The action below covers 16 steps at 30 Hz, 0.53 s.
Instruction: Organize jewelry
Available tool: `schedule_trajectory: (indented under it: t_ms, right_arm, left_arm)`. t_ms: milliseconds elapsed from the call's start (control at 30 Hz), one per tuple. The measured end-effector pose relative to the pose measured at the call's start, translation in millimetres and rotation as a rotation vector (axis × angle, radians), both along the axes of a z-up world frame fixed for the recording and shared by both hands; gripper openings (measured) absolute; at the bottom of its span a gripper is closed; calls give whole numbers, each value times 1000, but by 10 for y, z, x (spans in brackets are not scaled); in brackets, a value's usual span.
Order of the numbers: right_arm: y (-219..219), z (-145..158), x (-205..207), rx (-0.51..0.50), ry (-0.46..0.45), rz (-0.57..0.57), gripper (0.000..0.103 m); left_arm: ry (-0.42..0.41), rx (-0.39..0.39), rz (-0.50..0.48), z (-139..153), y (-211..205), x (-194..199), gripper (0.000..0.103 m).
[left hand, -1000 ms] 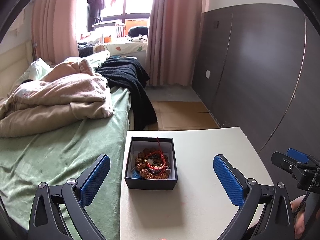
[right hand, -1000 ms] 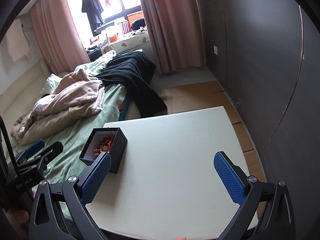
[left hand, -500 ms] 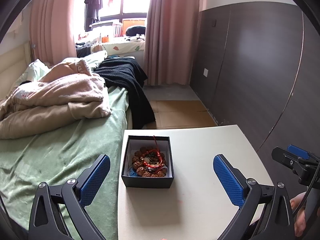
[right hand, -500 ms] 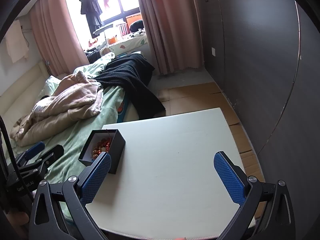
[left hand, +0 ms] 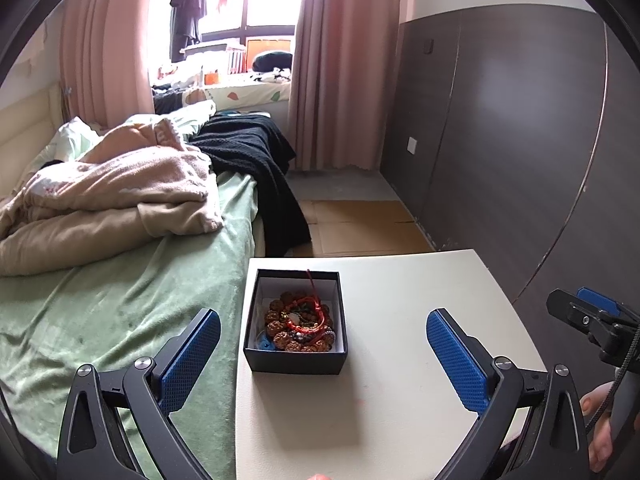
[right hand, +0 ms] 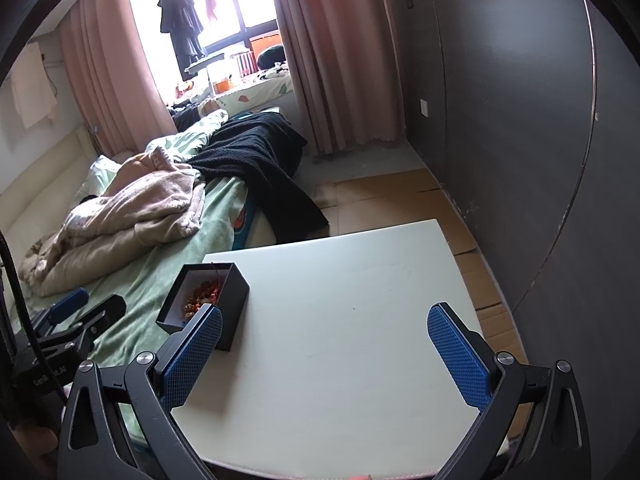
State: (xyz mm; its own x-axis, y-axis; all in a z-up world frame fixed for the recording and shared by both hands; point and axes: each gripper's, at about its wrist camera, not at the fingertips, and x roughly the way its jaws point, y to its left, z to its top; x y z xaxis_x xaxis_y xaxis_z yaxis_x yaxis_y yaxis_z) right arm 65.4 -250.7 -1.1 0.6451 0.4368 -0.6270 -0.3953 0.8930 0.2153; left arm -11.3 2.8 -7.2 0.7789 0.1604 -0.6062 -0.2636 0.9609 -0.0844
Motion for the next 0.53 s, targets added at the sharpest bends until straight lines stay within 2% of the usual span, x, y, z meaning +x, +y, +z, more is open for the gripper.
schedule_trajectory:
  t_ms: [533]
  right_arm:
    - [17, -31, 57, -11, 5, -10, 103]
  left_arm:
    - [6, -12, 0, -16, 3, 40, 103]
